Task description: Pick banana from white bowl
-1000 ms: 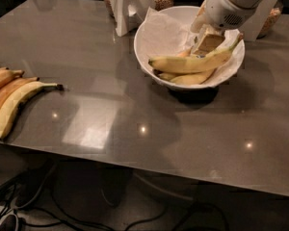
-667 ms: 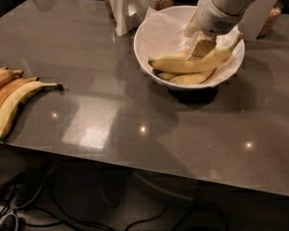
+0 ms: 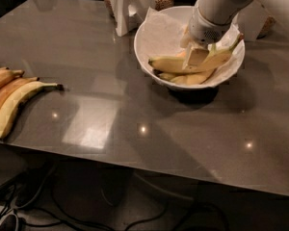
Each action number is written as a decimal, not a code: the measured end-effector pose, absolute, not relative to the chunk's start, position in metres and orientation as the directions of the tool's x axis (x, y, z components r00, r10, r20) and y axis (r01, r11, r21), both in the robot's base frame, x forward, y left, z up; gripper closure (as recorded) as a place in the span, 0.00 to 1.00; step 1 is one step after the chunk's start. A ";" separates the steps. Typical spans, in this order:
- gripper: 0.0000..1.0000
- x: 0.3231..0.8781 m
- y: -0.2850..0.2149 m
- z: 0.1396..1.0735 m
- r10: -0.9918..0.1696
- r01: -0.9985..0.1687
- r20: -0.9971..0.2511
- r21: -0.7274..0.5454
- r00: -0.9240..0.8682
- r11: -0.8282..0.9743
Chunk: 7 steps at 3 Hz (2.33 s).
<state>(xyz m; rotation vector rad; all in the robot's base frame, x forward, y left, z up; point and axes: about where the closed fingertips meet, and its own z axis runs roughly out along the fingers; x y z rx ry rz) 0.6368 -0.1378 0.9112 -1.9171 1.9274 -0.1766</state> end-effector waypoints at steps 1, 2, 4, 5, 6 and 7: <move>0.41 0.643 -0.145 0.894 -0.987 -0.941 -0.161 -0.337 0.023 0.033; 0.59 0.644 -0.150 0.887 -0.990 -0.948 -0.141 -0.317 0.016 0.030; 0.99 0.635 -0.158 0.895 -0.992 -0.949 -0.126 -0.314 0.006 0.034; 1.00 0.622 -0.165 0.914 -0.991 -0.941 -0.135 -0.335 -0.001 0.047; 1.00 0.606 -0.170 0.939 -0.991 -0.932 -0.132 -0.361 0.009 0.040; 1.00 0.586 -0.175 0.962 -0.992 -0.927 -0.126 -0.375 0.023 0.027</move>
Offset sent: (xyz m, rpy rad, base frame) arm 0.0110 -0.0237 -0.0397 -0.1033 0.1048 -0.0183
